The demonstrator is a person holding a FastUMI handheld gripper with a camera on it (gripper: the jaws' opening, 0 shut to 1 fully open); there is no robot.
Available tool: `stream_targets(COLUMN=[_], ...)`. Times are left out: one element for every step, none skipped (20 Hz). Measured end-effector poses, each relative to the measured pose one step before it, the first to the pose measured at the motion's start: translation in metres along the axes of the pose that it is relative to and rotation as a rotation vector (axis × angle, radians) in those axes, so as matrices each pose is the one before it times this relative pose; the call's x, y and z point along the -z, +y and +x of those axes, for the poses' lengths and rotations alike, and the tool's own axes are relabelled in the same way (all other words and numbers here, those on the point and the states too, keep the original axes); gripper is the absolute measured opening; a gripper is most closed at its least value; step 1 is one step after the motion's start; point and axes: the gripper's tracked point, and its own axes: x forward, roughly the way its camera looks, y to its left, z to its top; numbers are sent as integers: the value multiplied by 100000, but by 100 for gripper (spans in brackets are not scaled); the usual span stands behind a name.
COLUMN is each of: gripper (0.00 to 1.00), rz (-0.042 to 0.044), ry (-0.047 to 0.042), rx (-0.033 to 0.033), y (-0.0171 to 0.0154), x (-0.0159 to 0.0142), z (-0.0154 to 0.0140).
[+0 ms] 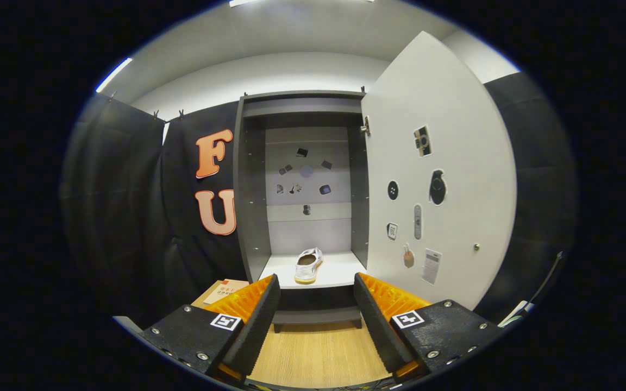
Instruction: Open the shoe cabinet door, grab the shoes and put them into the shoe cabinet, then close the shoe cabinet door.
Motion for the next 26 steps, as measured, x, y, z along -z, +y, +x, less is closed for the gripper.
stream_targets(gripper=[86,86,86,87,87,87,87,87,88,88,88,88,88,88,88,88,89,89,89,89,89,89,89,90,90,90], rz=[155,288,-109,-88,225,562,478,153,-140,-67,245,431,643,56,-277,-105,549,958,859,503,212,80,-14,302,512,861], ry=[-359,-369,-39,-261,-25,51,-272,47,72,166,-72,-4,424,320,-43,459,141,536,518,670,530,743,-268,80,-164,-46], rx=[1889,2232,2449,2742,2700,2627,2740,2577,2892,2848,2113,1572,1356,1259,1635,1519,1105,254,-140,-452,-165,-796,-962,-172,-1034,-1237], y=[-840,-1052,-1128,-1297,-1265,-1313,-1313,-1452,-1436,-1517,-1265,-1025,-1021,-1026,-1064,-1140,-950,-757,-460,-436,-306,-180,-56,-35,98,250], x=[-131,-106,2,1,-77,-2,-127,-5,67,-3,-91,7,66,97,156,152,35,23,242,189,254,180,-29,-80,5,-80], z=[-879,-790,-660,-638,-561,-548,-479,-401,-199,-132,-68,140,172,320,711,583,649,632,652,723,843,750,630,704,611,308])
